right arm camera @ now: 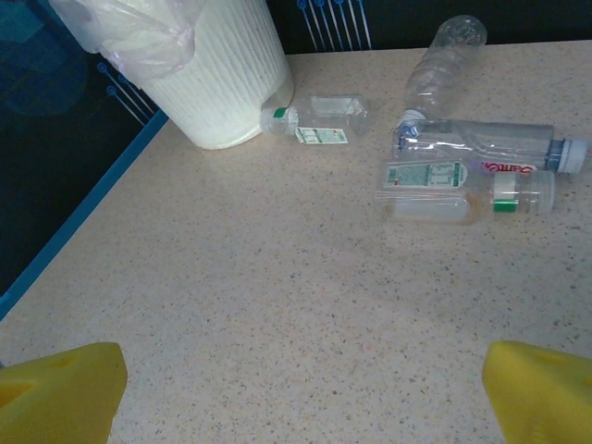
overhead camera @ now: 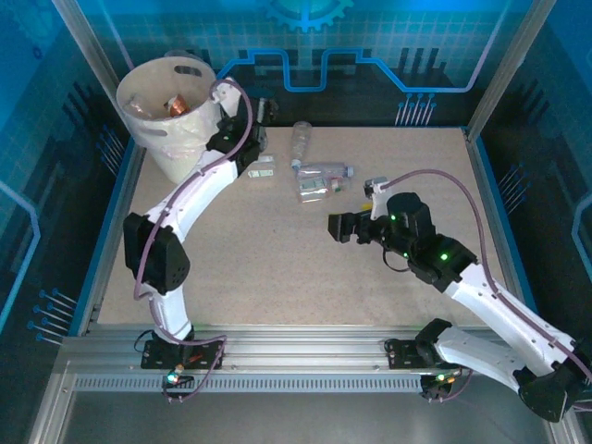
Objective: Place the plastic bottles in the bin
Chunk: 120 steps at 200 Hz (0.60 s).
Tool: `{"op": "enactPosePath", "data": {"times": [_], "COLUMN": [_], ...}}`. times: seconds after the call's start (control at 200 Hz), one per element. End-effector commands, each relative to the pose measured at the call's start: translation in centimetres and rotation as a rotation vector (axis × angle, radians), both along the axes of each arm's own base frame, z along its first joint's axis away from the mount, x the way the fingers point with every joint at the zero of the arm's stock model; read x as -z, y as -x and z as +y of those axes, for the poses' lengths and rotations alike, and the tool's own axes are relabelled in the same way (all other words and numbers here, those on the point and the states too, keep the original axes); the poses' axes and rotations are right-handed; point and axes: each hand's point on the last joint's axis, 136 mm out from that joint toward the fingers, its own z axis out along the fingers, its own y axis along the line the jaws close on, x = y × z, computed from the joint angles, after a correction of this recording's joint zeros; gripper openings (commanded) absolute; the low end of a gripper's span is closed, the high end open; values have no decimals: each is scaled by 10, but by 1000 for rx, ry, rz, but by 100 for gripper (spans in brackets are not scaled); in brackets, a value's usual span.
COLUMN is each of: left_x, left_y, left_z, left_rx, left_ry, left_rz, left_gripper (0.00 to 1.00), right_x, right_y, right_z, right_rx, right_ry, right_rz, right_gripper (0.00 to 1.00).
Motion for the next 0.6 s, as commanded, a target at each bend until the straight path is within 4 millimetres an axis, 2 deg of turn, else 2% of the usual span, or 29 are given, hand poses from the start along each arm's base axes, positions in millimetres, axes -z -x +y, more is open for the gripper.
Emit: {"op": "enactPosePath", "data": {"times": [0.0,0.13,0.35,0.48,0.595], "left_x": [70,110,157,187,210], "left_y": [5,-3,-14,-15,-18], "left_z": [-8,-13,-10,1,6], "left_rx": [-122,-192,-316,-390,-386], "left_ry": [147,152,127,161,180], "left_rz": [152,235,362,427,482], "left_gripper": [99,99,99,99,99], "right_x": [5,8,7,4,4], "right_y": [7,15,24,27,28], "right_z": [-14,-25,-45,-53,-60], "right_rx": [39,57,98,115,134], "right_ry": [11,27,70,90,115], "right_rz": [5,-2,-36,-52,-56], "right_gripper": [100,100,100,100,100]}}
